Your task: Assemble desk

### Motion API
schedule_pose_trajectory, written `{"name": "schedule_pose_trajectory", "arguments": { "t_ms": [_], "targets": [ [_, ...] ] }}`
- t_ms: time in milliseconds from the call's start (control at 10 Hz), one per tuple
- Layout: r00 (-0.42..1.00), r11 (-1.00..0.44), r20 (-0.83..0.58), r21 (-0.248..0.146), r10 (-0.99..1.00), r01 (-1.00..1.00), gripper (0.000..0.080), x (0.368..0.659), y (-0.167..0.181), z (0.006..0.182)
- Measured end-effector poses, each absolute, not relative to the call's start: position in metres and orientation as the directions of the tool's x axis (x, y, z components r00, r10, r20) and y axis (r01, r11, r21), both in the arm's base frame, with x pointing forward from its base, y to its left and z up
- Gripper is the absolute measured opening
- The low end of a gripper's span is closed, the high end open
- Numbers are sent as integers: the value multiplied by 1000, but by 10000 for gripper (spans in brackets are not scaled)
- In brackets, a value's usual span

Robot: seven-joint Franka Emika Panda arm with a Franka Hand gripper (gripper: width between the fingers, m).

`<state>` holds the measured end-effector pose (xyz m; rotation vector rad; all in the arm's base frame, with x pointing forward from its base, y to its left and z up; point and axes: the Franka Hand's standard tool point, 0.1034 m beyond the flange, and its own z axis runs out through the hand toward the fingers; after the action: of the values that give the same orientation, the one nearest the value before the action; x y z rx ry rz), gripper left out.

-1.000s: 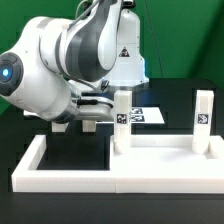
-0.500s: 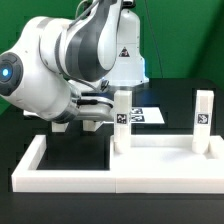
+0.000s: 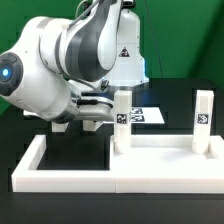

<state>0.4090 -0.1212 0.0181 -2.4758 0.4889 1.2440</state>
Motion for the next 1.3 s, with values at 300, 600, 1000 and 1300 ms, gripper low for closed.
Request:
{"name": "schedule_pose_trajectory", "arguments": {
  "t_ms": [300, 600, 1000, 1300],
  "targets": [
    [621, -906, -773, -164, -127, -390, 291, 435, -125, 93],
    [655, -912, -724, -91, -215, -400, 291, 437, -73, 158],
    [830, -928, -496, -116, -254, -354, 291, 460, -54, 161],
    [874, -920, -359, -88, -328, -381, 291, 496, -4, 181]
  ]
}}
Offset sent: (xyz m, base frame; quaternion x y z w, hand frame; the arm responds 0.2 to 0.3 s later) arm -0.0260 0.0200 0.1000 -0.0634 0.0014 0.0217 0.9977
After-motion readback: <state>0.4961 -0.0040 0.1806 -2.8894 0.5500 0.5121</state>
